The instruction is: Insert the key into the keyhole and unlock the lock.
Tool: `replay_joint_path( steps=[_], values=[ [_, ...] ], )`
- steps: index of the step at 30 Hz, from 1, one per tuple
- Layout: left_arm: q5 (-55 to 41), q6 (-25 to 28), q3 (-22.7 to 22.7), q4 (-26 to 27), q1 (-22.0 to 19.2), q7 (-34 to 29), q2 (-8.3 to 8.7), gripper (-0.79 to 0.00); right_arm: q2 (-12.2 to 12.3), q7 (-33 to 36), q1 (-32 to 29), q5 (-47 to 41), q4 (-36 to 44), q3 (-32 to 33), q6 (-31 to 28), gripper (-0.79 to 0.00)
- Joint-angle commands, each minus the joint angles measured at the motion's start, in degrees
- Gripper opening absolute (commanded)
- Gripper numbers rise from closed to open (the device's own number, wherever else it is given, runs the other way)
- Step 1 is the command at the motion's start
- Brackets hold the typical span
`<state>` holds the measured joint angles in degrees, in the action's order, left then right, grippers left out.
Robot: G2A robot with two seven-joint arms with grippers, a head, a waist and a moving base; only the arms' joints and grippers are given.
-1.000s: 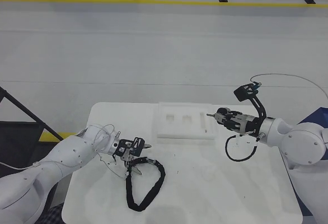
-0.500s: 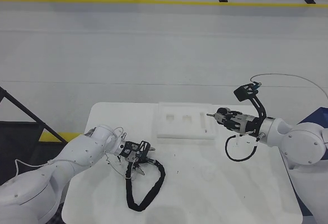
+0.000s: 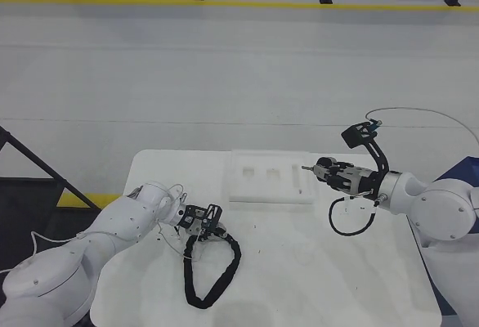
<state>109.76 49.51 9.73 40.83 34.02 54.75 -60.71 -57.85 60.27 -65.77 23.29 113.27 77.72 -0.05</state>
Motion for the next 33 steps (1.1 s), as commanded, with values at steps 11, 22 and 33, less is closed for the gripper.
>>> replay_joint_path(
  steps=[11,22,33],
  values=[
    [-5.05,-1.61,0.02,7.96,-1.34,1.65,3.49,-0.785,0.0,0.0,0.0,0.0,0.0,0.0,0.0,-0.785],
    [-23.24,7.29,1.4,22.55,-4.08,-7.26,9.3,-0.785,-0.02,5.58,0.89,-1.13,3.37,-3.11,3.75,-0.785],
    [-33.24,8.01,7.33,32.47,-3.7,-10.6,13.08,-0.785,-0.48,11.23,4.49,-14.0,5.66,-4.86,17.85,-0.785]
  ],
)
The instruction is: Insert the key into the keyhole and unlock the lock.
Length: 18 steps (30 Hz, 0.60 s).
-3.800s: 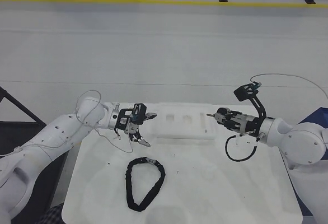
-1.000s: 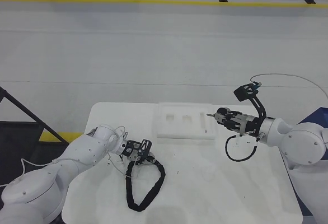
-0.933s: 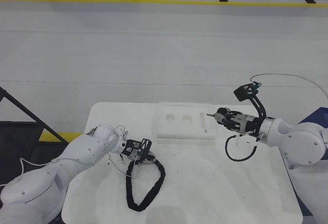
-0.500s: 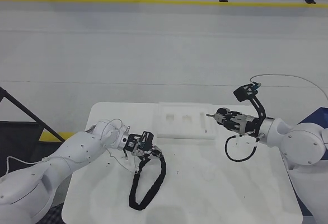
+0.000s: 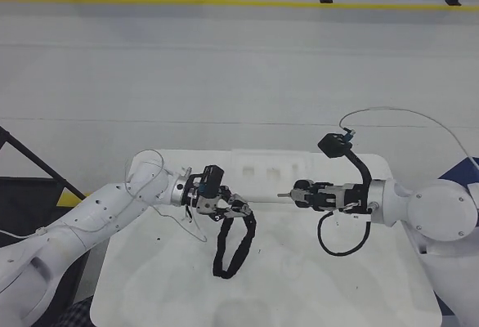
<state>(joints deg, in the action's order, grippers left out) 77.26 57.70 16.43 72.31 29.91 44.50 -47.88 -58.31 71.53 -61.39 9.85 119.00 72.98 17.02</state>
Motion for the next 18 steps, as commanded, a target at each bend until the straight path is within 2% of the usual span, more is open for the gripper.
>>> replay_joint_path(
  steps=[1,7,11,18],
  values=[
    [-1.41,-0.37,1.29,2.05,0.8,-0.67,0.52,-0.785,-0.02,-0.12,0.22,-0.84,-0.21,-0.32,1.43,-0.785],
    [-4.69,-3.95,5.45,6.98,3.99,-1.47,2.09,-0.785,0.01,-1.46,0.72,-1.04,0.11,-1.55,3.52,-0.785],
    [-7.1,-5.86,7.69,8.2,6.17,-0.61,2.48,-0.785,0.02,-1.55,0.74,-0.94,0.18,-1.58,3.55,-0.785],
    [-7.1,-5.86,7.69,8.2,6.17,-0.61,2.48,-0.785,0.02,-1.55,0.74,-0.94,0.18,-1.58,3.55,-0.785]
  ],
)
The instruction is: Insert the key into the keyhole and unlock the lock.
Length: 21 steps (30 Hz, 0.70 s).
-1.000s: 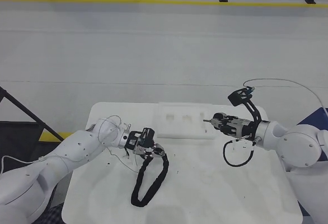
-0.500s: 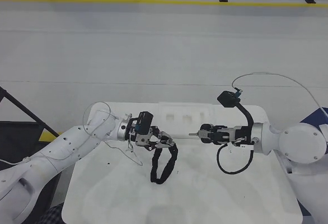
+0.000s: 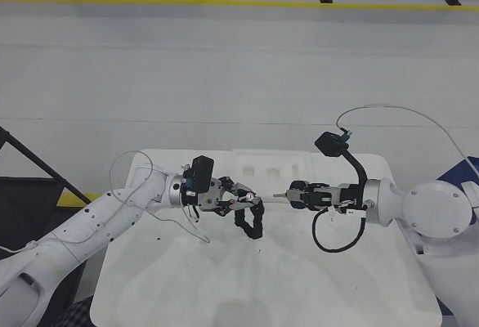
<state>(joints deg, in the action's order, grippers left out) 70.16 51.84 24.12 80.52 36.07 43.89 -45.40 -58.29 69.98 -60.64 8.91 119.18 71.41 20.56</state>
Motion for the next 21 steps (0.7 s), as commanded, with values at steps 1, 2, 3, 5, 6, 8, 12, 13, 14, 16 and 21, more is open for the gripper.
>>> replay_joint_path(
  steps=[1,2,3,5,6,8,12,13,14,16,21],
  values=[
    [0.0,0.0,0.0,0.0,0.0,0.0,0.0,-0.785,0.0,0.0,0.0,0.0,0.0,0.0,0.0,-0.785],
    [0.0,0.0,0.0,0.0,0.0,0.0,0.0,-0.785,0.0,0.0,0.0,0.0,0.0,0.0,0.0,-0.785],
    [0.0,0.0,0.0,0.0,0.0,0.0,0.0,-0.785,0.0,0.0,0.0,0.0,0.0,0.0,0.0,-0.785],
    [0.0,0.0,0.0,0.0,0.0,0.0,0.0,-0.785,0.0,0.0,0.0,0.0,0.0,0.0,0.0,-0.785],
    [0.0,0.0,0.0,0.0,0.0,0.0,0.0,-0.785,0.0,0.0,0.0,0.0,0.0,0.0,0.0,-0.785],
    [-0.47,-0.66,0.18,-0.09,0.38,-0.42,-0.01,-0.785,0.01,-1.24,-0.69,0.05,-0.1,-0.06,-0.07,-0.785],
    [-2.76,-2.59,1.88,1.19,1.85,-3.97,0.0,-0.785,0.42,-0.16,-0.78,1.47,2.6,0.88,3.06,-0.785],
    [-3.09,-2.89,2.12,1.79,2.17,-4.96,-0.09,-0.785,0.52,0.24,-0.64,1.94,3.61,1.11,4.18,-0.785],
    [-2.95,-3.49,2.27,2.49,2.39,-6.3,-0.23,-0.785,0.63,0.66,-0.52,2.47,4.79,1.21,5.34,-0.785],
    [-2.84,-4.57,2.29,4.16,2.9,-8.76,-0.65,-0.785,0.82,1.56,-0.24,3.62,6.8,1.17,7.56,-0.785],
    [-2.29,-8.01,2.53,6.48,3.7,-12.52,-2.0,-0.785,1.38,2.61,0.45,7.11,9.49,-0.43,11.13,-0.785]
  ],
)
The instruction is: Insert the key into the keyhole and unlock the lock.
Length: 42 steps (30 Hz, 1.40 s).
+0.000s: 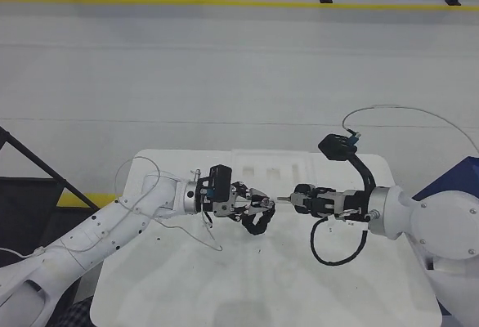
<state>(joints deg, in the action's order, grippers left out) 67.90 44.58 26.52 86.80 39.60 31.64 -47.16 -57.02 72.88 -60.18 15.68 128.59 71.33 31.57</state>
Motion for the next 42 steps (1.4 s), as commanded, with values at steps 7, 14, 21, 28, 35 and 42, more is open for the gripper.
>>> replay_joint_path(
  steps=[7,14,21,28,35,42],
  values=[
    [3.37,-3.84,1.19,1.08,1.01,-1.71,-1.5,-0.785,1.3,-1.11,0.91,0.39,0.18,-3.68,0.95,-0.785],
    [8.68,-5.69,2.51,0.83,2.11,-0.64,-2.12,-0.785,2.74,-2.55,3.01,0.47,-0.54,-6.74,2.39,-0.785],
    [15.63,-8.49,4.28,1.63,3.13,-0.87,-2.18,-0.785,4.49,-3.67,4.32,-0.87,-0.56,-8.63,3.51,-0.785],
    [18.09,-9.35,6.12,2.91,4.64,-2.44,-2.2,-0.785,6.48,-5.09,6.04,-3.07,-1.01,-11.36,4.93,-0.785],
    [18.53,-9.25,8.0,4.38,6.23,-3.65,-2.26,-0.785,8.29,-7.69,8.38,-6.47,-1.31,-13.88,7.53,-0.785],
    [19.12,-8.57,9.58,4.93,7.47,-4.34,-2.42,-0.785,9.98,-9.88,10.61,-9.41,-1.17,-16.01,9.72,-0.785]
  ],
)
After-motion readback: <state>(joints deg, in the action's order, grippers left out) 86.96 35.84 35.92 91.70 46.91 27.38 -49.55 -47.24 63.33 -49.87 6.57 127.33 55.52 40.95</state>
